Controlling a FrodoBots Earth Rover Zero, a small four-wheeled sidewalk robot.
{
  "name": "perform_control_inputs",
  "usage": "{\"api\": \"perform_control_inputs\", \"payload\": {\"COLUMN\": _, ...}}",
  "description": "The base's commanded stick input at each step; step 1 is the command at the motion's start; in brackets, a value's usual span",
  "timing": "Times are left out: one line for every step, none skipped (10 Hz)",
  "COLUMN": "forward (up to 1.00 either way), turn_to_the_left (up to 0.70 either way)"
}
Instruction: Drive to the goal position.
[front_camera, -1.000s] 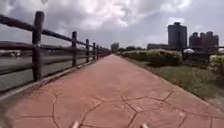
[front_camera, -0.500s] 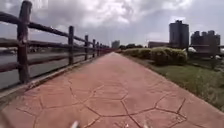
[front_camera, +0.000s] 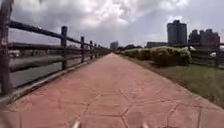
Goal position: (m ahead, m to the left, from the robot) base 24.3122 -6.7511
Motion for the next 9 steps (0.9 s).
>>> {"api": "perform_control_inputs", "payload": {"forward": 0.70, "turn_to_the_left": -0.02}}
{"api": "perform_control_inputs", "payload": {"forward": 0.70, "turn_to_the_left": -0.04}}
{"api": "perform_control_inputs", "payload": {"forward": 0.70, "turn_to_the_left": -0.08}}
{"api": "perform_control_inputs", "payload": {"forward": 0.70, "turn_to_the_left": -0.23}}
{"api": "perform_control_inputs", "payload": {"forward": 0.70, "turn_to_the_left": -0.34}}
{"api": "perform_control_inputs", "payload": {"forward": 0.70, "turn_to_the_left": -0.35}}
{"api": "perform_control_inputs", "payload": {"forward": 0.70, "turn_to_the_left": -0.09}}
{"api": "perform_control_inputs", "payload": {"forward": 0.70, "turn_to_the_left": 0.00}}
{"api": "perform_control_inputs", "payload": {"forward": 0.70, "turn_to_the_left": 0.00}}
